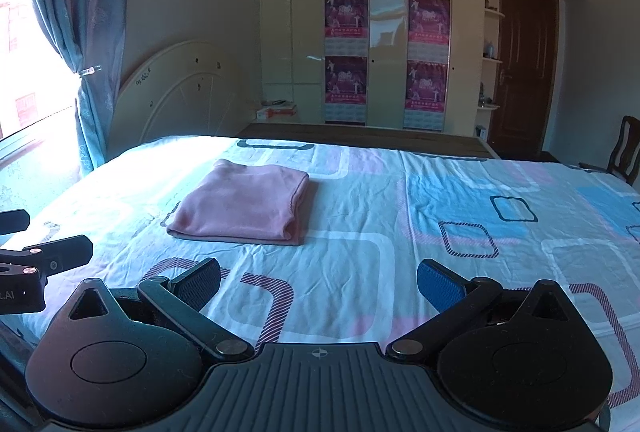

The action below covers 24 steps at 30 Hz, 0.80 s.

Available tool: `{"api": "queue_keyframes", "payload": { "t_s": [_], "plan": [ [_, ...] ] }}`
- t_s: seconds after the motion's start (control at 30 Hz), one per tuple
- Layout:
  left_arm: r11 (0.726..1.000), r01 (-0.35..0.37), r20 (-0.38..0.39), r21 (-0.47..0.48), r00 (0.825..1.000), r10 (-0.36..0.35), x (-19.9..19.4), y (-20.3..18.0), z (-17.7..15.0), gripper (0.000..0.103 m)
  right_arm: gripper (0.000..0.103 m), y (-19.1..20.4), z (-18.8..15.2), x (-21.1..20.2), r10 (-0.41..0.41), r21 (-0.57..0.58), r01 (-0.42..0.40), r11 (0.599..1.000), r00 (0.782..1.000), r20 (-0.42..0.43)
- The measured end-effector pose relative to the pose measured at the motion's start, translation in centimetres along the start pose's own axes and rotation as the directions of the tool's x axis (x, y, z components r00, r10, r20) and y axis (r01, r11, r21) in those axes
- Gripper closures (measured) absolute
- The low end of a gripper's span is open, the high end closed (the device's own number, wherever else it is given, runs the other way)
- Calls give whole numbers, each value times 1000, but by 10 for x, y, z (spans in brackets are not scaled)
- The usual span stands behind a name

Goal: Fold small clothes

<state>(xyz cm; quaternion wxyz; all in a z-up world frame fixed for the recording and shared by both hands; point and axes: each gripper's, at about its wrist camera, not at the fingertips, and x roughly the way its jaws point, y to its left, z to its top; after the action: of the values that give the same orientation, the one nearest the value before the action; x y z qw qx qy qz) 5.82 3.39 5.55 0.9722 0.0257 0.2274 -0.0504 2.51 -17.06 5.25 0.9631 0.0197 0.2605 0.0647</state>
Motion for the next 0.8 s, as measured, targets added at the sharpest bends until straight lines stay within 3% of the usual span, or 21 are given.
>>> {"api": "queue_keyframes", "payload": {
  "t_s": [0.8],
  "plan": [
    [1000, -4, -1, 1, 1000, 4, 1, -4, -2, 0, 0, -6, -2, 0, 4, 0, -4, 1000, 1000, -4]
  ]
}}
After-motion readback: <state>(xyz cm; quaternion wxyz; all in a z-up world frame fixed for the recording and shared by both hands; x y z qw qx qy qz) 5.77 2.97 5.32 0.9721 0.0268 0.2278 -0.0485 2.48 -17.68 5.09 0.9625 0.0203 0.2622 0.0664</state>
